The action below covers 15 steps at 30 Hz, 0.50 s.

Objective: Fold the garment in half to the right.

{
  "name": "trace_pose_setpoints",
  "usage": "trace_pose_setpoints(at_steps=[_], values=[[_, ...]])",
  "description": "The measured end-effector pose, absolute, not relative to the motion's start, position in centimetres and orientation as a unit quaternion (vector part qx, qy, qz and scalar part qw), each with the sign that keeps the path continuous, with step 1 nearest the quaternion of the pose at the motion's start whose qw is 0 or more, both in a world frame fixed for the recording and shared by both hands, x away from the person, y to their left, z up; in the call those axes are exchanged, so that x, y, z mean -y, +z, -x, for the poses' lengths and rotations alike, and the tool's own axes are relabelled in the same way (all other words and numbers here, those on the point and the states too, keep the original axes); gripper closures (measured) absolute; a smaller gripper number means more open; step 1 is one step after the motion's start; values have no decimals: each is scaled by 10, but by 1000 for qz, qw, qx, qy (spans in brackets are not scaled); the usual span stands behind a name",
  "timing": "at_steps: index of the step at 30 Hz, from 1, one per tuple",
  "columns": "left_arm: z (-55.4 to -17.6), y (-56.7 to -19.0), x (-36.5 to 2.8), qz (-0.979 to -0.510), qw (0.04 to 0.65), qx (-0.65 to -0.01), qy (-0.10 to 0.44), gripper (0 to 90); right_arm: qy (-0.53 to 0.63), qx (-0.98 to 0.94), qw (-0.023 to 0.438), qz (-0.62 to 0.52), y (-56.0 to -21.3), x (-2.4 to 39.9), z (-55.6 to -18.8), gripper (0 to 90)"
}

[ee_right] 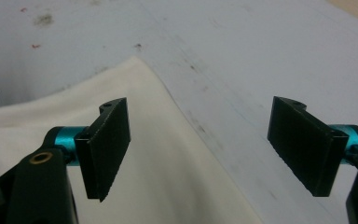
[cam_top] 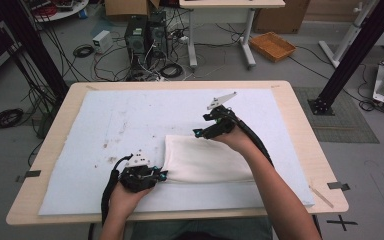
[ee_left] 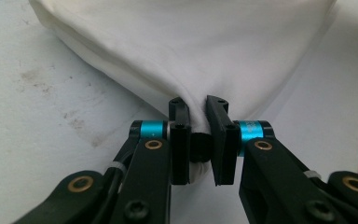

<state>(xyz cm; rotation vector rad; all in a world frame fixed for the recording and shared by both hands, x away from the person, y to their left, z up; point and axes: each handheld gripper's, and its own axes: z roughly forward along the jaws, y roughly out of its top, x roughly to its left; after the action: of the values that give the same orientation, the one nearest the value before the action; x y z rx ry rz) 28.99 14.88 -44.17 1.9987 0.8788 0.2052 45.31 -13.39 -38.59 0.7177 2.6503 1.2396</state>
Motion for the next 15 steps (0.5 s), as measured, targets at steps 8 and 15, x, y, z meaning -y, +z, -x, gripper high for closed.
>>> trace_pose_setpoints(at_steps=[8, 15], values=[[-291, -447, -146, -829, 407, -372, 94, 607, 387, -896, 57, -210, -399, 89, -454, 215], [-285, -445, -141, -848, 378, -349, 126, 620, 380, -900, 58, -208, -408, 68, -456, 215]])
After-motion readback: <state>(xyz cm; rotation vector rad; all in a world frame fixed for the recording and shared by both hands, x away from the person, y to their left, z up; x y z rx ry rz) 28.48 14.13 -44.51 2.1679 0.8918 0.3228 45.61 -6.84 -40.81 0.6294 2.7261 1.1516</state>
